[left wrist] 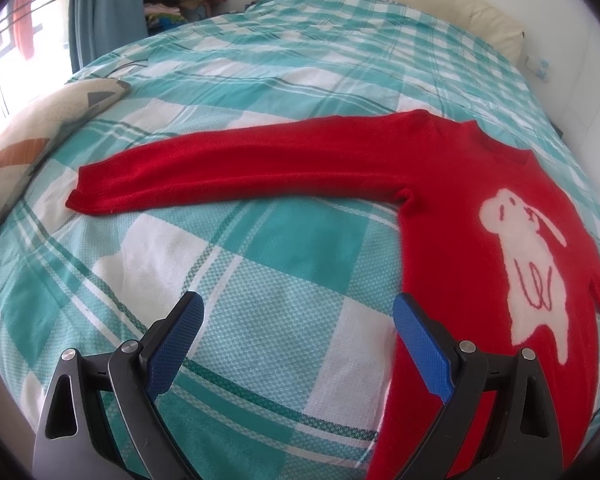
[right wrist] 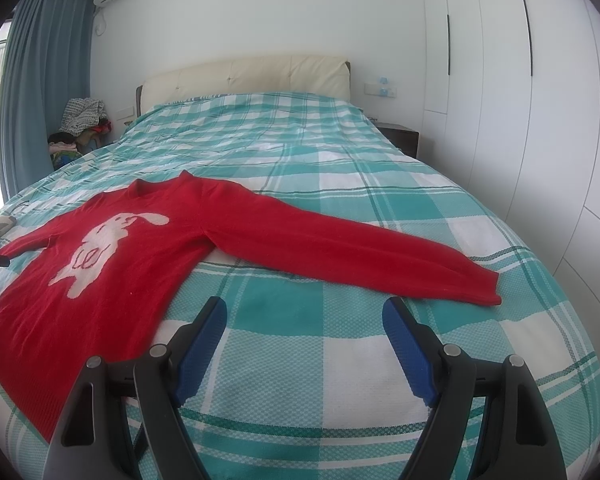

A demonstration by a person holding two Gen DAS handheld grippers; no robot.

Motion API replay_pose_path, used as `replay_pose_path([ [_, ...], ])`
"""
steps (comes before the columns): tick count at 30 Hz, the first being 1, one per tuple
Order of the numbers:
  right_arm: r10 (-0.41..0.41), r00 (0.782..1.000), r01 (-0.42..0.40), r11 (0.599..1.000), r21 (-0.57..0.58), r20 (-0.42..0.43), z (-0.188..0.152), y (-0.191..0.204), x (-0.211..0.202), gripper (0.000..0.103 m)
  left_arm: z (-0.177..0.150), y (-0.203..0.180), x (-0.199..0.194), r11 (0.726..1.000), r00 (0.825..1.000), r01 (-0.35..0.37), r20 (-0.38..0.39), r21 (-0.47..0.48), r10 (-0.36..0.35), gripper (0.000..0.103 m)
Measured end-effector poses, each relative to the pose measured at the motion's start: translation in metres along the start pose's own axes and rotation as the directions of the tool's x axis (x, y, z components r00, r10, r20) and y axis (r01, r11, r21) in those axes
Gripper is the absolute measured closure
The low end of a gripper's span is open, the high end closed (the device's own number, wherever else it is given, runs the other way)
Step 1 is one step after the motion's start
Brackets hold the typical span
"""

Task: Fold small clothes

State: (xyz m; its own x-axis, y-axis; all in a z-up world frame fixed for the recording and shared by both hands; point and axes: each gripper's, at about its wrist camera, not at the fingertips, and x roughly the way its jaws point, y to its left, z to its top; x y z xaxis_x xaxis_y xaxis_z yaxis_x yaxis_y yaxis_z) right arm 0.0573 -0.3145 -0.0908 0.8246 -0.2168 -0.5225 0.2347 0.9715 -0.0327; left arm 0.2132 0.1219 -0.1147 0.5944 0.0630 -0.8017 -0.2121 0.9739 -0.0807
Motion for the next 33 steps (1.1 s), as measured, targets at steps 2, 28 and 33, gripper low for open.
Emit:
replay_pose_path([
  [2, 0.000, 1.000, 0.000, 1.000, 0.000, 0.001, 0.000, -0.001, 0.000, 0.023, 0.000, 0.002, 0.000, 1.000, 1.000, 0.003, 0.002, -0.012, -0.003, 0.007],
  [28, -0.002, 1.000, 0.002, 1.000, 0.000, 0.004, -0.001, -0.002, 0.001, 0.023, 0.003, -0.004, -0.014, 1.000, 0.997, 0.006, 0.073, 0.018, -0.007, 0.003],
  [33, -0.003, 1.000, 0.003, 1.000, 0.000, 0.005, -0.001, -0.002, 0.000, 0.023, 0.002, -0.015, -0.021, 0.996, 0.993, -0.029, 0.119, 0.086, 0.018, 0.002],
])
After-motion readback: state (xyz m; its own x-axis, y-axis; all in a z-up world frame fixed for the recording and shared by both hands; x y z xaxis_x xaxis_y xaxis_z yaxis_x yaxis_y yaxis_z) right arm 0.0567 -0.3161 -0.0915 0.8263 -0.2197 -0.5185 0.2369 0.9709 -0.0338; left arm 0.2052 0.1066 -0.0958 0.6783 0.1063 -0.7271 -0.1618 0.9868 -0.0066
